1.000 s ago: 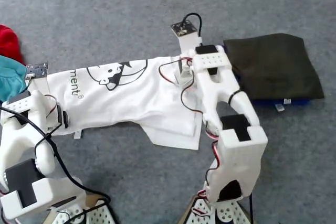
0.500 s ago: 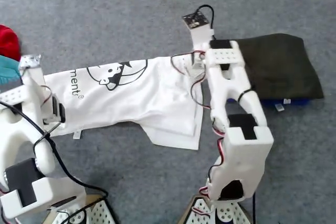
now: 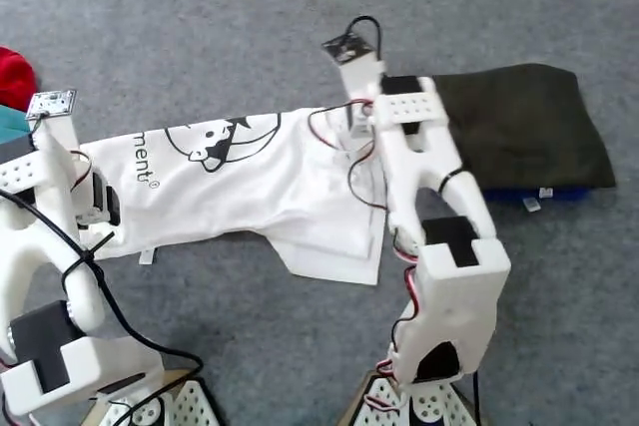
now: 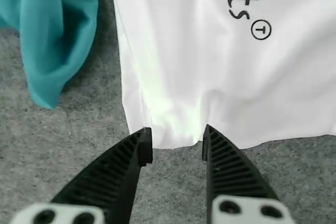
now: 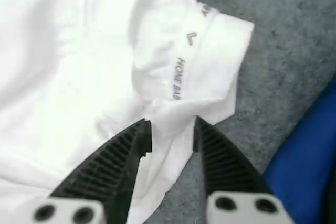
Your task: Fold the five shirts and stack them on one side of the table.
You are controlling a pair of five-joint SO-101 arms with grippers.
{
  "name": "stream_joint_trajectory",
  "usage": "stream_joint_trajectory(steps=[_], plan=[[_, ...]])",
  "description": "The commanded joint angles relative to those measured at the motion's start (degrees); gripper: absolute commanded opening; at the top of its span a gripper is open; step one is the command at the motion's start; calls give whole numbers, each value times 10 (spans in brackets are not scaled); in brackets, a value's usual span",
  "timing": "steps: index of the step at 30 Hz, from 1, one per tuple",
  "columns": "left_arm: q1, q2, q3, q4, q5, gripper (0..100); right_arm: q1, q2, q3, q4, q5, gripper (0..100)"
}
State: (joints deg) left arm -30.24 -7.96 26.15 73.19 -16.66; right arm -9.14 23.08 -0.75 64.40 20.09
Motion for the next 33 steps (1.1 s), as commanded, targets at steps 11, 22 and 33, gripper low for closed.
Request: stream_joint_trajectory(steps=[11, 22, 33], plan=[[5, -15, -27, 3, -4, 224, -14, -2, -25, -4, -1, 253], [2, -11, -27, 2, -1, 222, -31, 84, -76, 3, -35, 41], [5, -11, -27, 2, -3, 223, 32, 87, -158, 49, -30, 15]])
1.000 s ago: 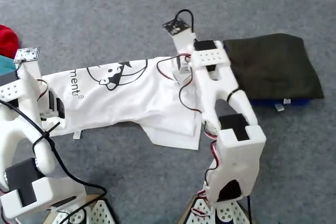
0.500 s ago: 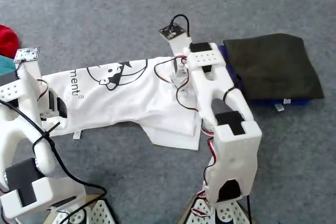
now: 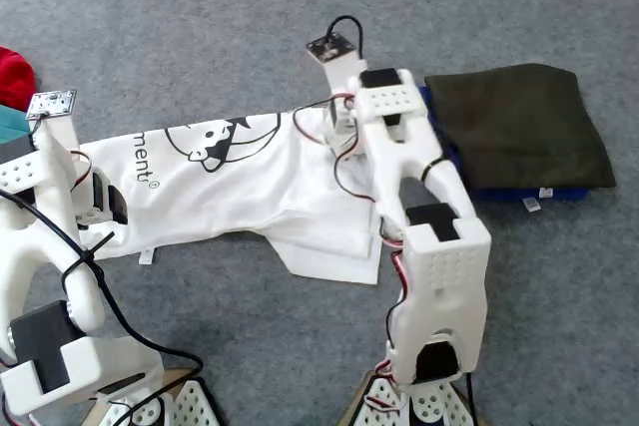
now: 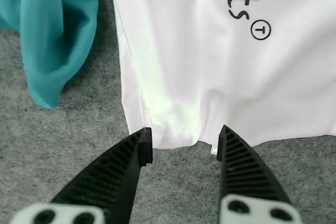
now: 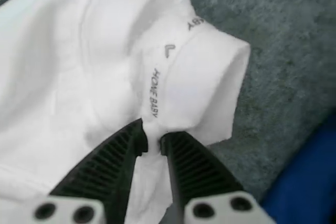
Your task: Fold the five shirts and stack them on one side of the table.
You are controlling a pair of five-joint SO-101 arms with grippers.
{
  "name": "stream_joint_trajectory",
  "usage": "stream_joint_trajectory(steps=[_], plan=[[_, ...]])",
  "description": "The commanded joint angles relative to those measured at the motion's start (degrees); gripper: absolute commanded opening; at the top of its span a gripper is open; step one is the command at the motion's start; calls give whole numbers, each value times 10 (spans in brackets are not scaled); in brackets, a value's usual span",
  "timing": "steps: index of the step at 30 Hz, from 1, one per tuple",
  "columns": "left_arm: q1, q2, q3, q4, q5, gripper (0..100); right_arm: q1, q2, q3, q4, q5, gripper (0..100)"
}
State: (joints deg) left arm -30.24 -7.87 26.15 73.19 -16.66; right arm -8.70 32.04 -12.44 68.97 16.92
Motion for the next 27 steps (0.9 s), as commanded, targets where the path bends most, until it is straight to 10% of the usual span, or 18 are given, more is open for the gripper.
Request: stream_joint_trajectory(steps=[1, 14, 22, 27], plan=[[5, -12, -27, 2, -3, 223, 35, -2, -44, 3, 11, 15], [6, -15, -27, 3, 0, 222, 60, -2, -56, 6, 35, 26], [0, -16, -28, 4, -2, 223, 63, -28, -61, 48, 35, 371], [4, -16, -30, 15, -4, 220, 29, -127, -95, 166, 33, 284]])
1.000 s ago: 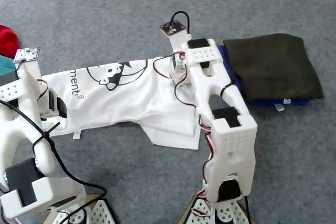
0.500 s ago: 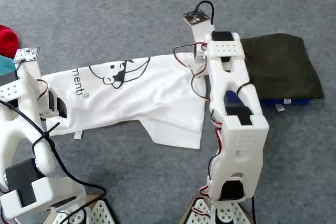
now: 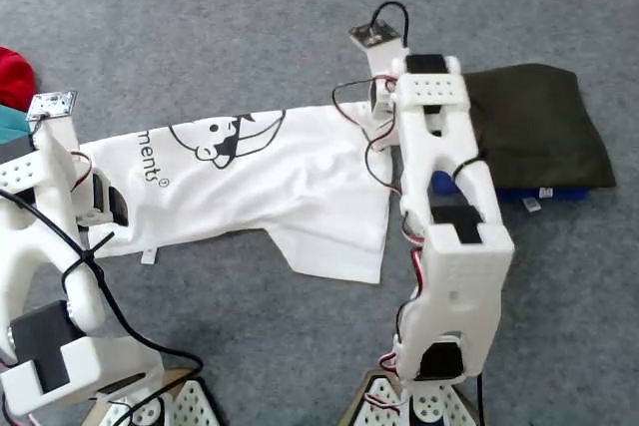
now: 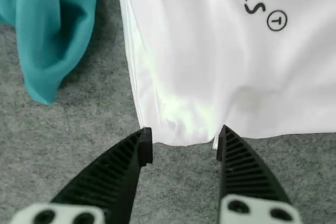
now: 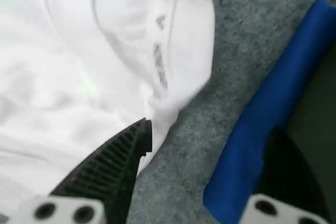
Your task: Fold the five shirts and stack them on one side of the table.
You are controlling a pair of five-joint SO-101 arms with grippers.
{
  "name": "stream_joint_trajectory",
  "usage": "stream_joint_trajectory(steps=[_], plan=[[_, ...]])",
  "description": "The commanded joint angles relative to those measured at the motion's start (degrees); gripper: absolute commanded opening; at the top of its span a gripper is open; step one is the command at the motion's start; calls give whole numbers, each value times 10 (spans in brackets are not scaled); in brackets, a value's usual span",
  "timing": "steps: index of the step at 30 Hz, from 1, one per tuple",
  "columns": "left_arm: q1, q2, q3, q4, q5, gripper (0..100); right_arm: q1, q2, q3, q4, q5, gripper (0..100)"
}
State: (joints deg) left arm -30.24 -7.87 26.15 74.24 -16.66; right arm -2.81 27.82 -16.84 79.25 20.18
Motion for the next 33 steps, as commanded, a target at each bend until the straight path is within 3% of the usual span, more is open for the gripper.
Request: stream_joint_trajectory(steps=[1, 9, 18, 26, 33], plan=[[5, -16, -31, 4, -4, 220, -37, -109, -58, 82, -1, 248], [4, -16, -27, 14, -4, 220, -43, -190, -51, 129, -10, 16], [0, -16, -11, 17, -4, 162, -176, -190, 117, 25, -62, 14], [2, -16, 42, 16, 0, 163, -198, -188, 238, -121, -74, 15], [0, -16, 69, 16, -4, 159, -226, -140, 269, -122, -74, 15]])
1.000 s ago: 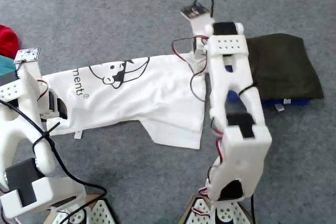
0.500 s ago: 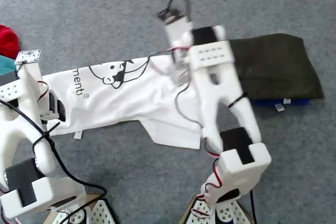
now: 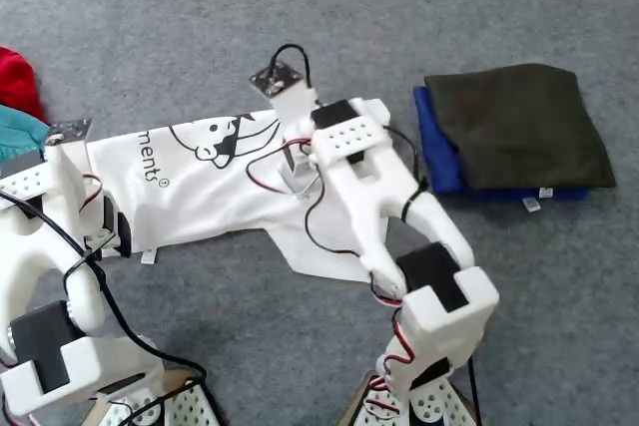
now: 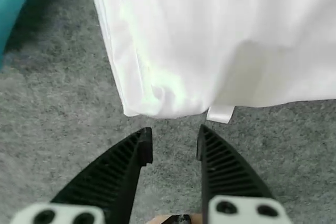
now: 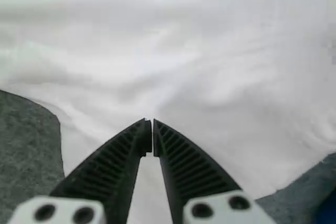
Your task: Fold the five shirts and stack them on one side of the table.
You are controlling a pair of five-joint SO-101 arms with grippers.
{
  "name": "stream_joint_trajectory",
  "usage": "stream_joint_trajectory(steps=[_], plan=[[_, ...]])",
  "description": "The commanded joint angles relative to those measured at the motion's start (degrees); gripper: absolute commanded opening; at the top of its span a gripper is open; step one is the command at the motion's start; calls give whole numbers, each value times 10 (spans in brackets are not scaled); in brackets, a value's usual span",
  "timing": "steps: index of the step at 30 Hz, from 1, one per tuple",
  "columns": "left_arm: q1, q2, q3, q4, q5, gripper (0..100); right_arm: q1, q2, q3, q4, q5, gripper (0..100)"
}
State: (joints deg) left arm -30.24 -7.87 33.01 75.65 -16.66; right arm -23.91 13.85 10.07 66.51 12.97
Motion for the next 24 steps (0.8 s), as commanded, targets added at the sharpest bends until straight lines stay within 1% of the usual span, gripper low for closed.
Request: stream_joint_trajectory(steps=[1, 5, 9, 12, 16, 18, 21, 24], plan=[[0, -16, 0, 3, -4, 159, -16, 0, 0, 18, -1, 15], [-1, -16, 0, 4, -4, 159, -16, -1, 0, 79, 26, 14], [0, -16, 0, 3, -4, 159, -17, -1, 1, 147, 32, 14], [0, -16, 0, 2, -4, 159, -29, -7, 27, 170, 32, 14], [0, -16, -3, 2, -4, 159, -77, -57, 116, 144, 52, 14], [1, -16, -5, 2, -4, 159, -89, -104, 146, 125, 54, 14], [2, -16, -3, -7, -4, 159, -57, -175, 140, 93, 58, 14], [4, -12, 1, -20, -4, 159, -26, -191, 116, 14, 70, 15]])
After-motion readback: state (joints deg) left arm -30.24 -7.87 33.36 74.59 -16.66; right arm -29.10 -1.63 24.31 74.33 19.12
